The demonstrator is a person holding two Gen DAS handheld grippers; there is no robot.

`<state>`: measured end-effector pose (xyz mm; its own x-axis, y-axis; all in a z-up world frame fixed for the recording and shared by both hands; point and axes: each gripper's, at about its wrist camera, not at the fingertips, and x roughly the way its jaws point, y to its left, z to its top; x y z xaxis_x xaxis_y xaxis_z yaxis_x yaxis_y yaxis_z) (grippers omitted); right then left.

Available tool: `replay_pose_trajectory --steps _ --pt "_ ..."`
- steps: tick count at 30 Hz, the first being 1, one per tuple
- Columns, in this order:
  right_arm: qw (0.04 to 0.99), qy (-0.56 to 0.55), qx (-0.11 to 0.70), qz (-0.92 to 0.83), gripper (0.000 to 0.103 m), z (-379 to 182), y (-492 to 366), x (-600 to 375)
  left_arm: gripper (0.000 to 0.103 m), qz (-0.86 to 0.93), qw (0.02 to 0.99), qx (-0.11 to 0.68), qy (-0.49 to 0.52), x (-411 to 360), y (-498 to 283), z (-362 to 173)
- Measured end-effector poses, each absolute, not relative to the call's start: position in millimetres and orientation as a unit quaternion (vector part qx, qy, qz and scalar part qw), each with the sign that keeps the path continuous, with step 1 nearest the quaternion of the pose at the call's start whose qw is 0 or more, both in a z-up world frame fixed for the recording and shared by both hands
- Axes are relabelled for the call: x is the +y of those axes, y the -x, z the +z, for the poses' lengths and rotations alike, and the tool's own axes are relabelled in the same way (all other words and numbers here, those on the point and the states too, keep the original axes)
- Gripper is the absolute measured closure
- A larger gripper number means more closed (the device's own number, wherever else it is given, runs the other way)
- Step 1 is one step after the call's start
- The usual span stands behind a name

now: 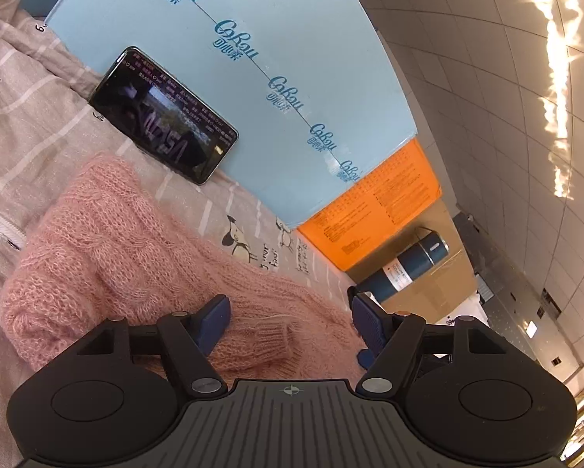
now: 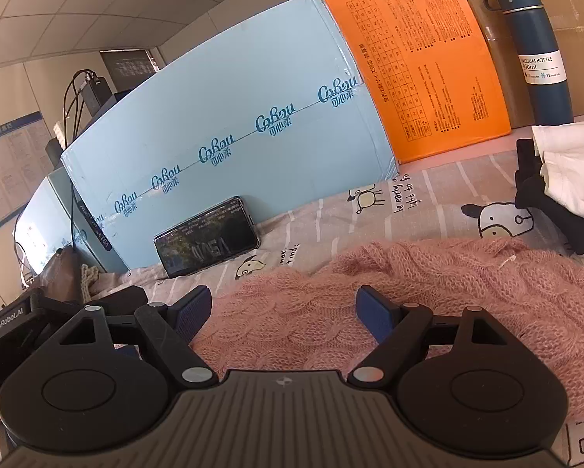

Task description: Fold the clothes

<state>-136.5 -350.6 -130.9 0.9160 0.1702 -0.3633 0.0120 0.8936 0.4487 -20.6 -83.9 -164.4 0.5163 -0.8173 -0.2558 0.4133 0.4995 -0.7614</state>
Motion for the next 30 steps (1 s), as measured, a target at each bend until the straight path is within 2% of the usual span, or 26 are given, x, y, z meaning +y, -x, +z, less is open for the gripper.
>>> replay_pose_trajectory --steps 5,9,12,17,25,27,30 --pt "0.955 -0.232 0.179 0.046 0.023 -127.4 142.9 -350.5 0.033 -0.383 0.799 0.284 0.366 -63.3 27.0 -154.0" --pt "0.954 -0.250 0.159 0.052 0.023 -118.6 150.7 -347.6 0.024 -0.285 0.835 0.258 0.394 -28.9 31.5 -149.0" --pt "0.935 -0.279 0.197 0.099 0.023 -115.3 148.2 -336.3 0.024 -0.229 0.832 0.293 0.412 -6.5 20.8 -161.7" --pt "0.885 -0.334 0.276 0.170 0.023 -119.8 134.2 -308.1 0.024 -0.232 0.817 0.304 0.432 2.5 16.2 -169.9" --pt "0.866 -0.351 0.338 0.115 0.026 -126.8 106.5 -287.0 0.024 -0.221 0.796 0.318 0.464 18.3 12.2 -181.1" --pt "0.865 -0.349 0.345 0.101 0.030 -129.5 102.5 -282.1 0.024 -0.222 0.788 0.316 0.480 22.1 10.8 -183.6" --pt "0.867 -0.349 0.343 0.097 0.052 -128.2 99.2 -276.3 0.024 -0.227 0.794 0.318 0.466 18.6 10.2 -182.8"
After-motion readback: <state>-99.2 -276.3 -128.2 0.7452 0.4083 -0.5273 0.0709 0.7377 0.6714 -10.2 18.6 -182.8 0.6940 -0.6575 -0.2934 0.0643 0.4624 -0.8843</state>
